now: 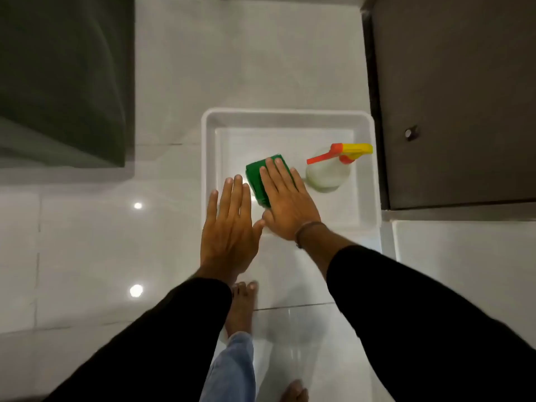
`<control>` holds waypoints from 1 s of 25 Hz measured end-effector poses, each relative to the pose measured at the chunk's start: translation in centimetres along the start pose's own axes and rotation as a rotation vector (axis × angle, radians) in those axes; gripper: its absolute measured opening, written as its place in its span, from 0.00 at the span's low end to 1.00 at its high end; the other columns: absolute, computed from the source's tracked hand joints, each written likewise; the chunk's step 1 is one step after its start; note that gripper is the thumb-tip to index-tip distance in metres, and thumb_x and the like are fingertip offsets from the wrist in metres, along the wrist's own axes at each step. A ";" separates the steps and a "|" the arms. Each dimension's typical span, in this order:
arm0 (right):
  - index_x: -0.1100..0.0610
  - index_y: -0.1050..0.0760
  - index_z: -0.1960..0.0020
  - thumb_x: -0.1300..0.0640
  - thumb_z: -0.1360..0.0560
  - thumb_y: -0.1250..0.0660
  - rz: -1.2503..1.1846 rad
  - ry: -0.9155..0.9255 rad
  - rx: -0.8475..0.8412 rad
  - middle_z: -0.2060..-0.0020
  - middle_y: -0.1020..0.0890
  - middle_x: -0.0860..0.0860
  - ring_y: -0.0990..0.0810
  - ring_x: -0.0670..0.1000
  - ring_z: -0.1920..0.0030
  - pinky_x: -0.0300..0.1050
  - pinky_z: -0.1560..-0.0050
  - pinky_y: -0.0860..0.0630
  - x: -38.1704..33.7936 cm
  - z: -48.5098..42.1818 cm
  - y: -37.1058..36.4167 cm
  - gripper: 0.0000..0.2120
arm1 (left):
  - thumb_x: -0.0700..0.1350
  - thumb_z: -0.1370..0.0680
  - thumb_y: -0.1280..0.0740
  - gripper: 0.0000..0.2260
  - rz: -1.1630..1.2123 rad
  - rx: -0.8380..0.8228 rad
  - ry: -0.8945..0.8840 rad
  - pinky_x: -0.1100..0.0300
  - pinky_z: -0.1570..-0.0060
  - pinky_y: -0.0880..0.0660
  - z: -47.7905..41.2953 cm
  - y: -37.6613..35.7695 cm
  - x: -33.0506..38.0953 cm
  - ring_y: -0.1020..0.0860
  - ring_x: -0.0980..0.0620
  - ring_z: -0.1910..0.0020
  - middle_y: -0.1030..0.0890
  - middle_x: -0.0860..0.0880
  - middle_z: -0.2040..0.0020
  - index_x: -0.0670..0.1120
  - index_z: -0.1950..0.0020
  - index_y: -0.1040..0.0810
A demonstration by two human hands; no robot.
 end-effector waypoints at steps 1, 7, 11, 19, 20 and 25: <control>0.61 0.55 0.16 0.48 0.26 0.35 0.023 0.028 -0.031 0.16 0.52 0.59 0.56 0.59 0.17 0.60 0.18 0.53 0.2 -1.2 -1.3 0.47 | 0.63 0.11 0.56 0.37 0.001 -0.037 0.004 0.36 0.12 0.44 -0.9 -1.3 -0.3 0.46 0.36 0.11 0.44 0.35 0.10 0.36 0.12 0.44; 0.62 0.55 0.17 0.58 0.19 0.37 0.063 0.083 -0.044 0.17 0.49 0.61 0.52 0.61 0.17 0.58 0.18 0.51 1.0 -2.9 -3.6 0.39 | 0.65 0.12 0.53 0.38 0.052 -0.010 -0.015 0.37 0.12 0.45 -2.3 -4.0 -1.2 0.46 0.37 0.10 0.44 0.37 0.10 0.37 0.12 0.43; 0.64 0.49 0.18 0.61 0.18 0.36 0.104 0.115 -0.003 0.18 0.42 0.63 0.45 0.63 0.18 0.59 0.19 0.45 0.7 -3.2 -3.2 0.34 | 0.65 0.12 0.52 0.39 0.058 0.021 -0.015 0.37 0.12 0.44 -2.5 -3.6 -1.6 0.46 0.37 0.10 0.44 0.37 0.10 0.37 0.12 0.43; 0.68 0.39 0.21 0.64 0.15 0.47 -0.113 0.044 0.242 0.23 0.34 0.66 0.38 0.65 0.21 0.59 0.21 0.40 -0.2 4.8 6.0 0.22 | 0.66 0.12 0.54 0.39 0.024 0.047 -0.074 0.35 0.14 0.41 3.9 0.2 2.2 0.42 0.36 0.12 0.40 0.36 0.11 0.37 0.13 0.39; 0.67 0.39 0.21 0.63 0.14 0.53 -0.151 -0.014 0.265 0.22 0.34 0.65 0.39 0.64 0.20 0.59 0.20 0.41 -0.2 7.3 7.2 0.22 | 0.66 0.12 0.54 0.39 0.007 0.036 -0.083 0.36 0.14 0.42 5.2 0.4 3.3 0.43 0.36 0.12 0.41 0.37 0.11 0.38 0.13 0.39; 0.62 0.42 0.19 0.62 0.19 0.44 -0.289 -0.256 0.258 0.20 0.36 0.62 0.42 0.61 0.19 0.58 0.21 0.40 -0.4 22.6 6.3 0.28 | 0.65 0.12 0.53 0.38 -0.036 -0.012 -0.110 0.38 0.13 0.46 13.2 -1.3 9.5 0.44 0.37 0.11 0.42 0.36 0.11 0.37 0.13 0.40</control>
Point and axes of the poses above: each hand's wrist, its own z-axis away from the middle knuckle, its own y-axis out of the back of the hand, x = y × z, the point moved 10 cm from there along -z, towards the middle knuckle
